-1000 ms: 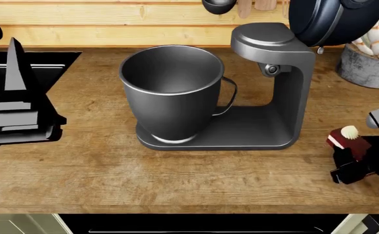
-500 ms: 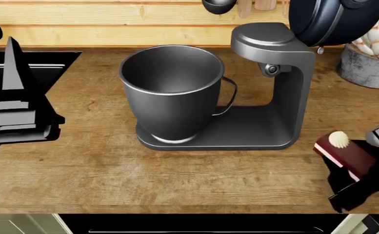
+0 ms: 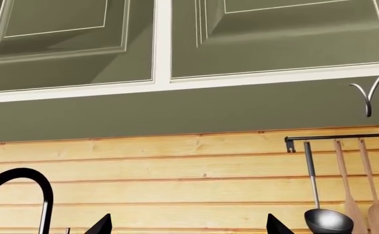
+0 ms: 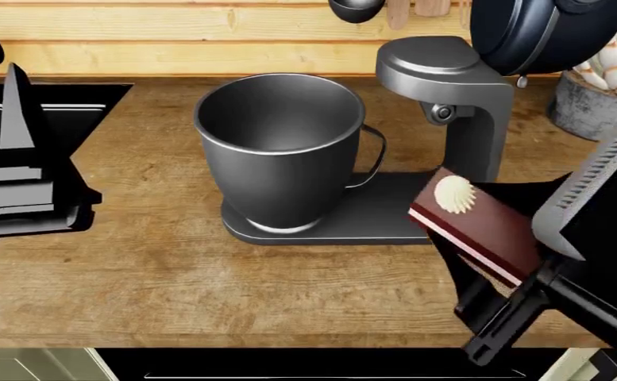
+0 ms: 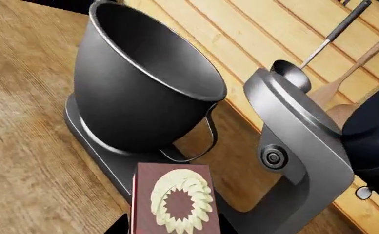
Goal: Place the cake in the stand mixer bowl.
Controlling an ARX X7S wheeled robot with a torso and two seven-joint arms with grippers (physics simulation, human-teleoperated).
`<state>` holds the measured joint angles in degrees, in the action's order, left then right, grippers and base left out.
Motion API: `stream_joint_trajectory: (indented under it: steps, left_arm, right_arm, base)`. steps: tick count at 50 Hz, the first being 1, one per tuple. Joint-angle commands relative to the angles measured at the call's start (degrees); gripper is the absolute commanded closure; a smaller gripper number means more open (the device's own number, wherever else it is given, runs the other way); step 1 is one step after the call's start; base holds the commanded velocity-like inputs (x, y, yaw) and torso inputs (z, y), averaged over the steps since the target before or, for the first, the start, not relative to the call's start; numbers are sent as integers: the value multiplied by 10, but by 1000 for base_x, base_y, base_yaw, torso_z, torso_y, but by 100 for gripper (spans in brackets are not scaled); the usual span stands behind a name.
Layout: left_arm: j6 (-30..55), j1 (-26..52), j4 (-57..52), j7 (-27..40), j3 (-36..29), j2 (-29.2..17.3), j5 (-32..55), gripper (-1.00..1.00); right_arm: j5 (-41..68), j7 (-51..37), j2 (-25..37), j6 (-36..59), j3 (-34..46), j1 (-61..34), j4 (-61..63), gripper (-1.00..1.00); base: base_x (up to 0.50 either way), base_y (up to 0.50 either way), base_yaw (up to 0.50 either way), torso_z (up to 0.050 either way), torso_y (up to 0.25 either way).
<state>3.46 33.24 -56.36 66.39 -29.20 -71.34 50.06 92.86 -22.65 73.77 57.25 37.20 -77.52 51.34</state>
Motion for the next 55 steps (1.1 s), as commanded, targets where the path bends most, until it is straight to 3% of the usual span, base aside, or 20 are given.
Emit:
stream_joint_trajectory:
  steps: [1,19,21,31,50,55]
  left_arm:
    - [-16,-10,8,-10,11,4,-11,-100]
    - [-17,-15,10,-9,10,5,-15,-100]
    - [-22,-19,11,-8,11,2,-16,-100]
    - [-24,-24,12,-7,10,2,-21,-100]
    - [-31,-30,12,-5,14,-5,-19,-100]
    - [-39,-36,12,-3,17,-12,-19,-100]
  right_arm:
    - [14,-2,-131,42,-18,-111,-24,100]
    - [12,-44,-237,7,1,-113,-90,100]
    - [14,-69,-277,-12,9,-101,-110,100]
    - [42,-151,-345,-32,37,-91,-129,100]
    - [37,-188,-381,-54,56,-60,-142,100]
    - [-9,-213,-422,-89,68,-12,-179,100]
  base:
    - [0,0,0,0,0]
    - [0,0,0,0,0]
    - [0,0,0,0,0]
    - [0,0,0,0,1]
    - [0,0,0,0,1]
    - [0,0,0,0,0]
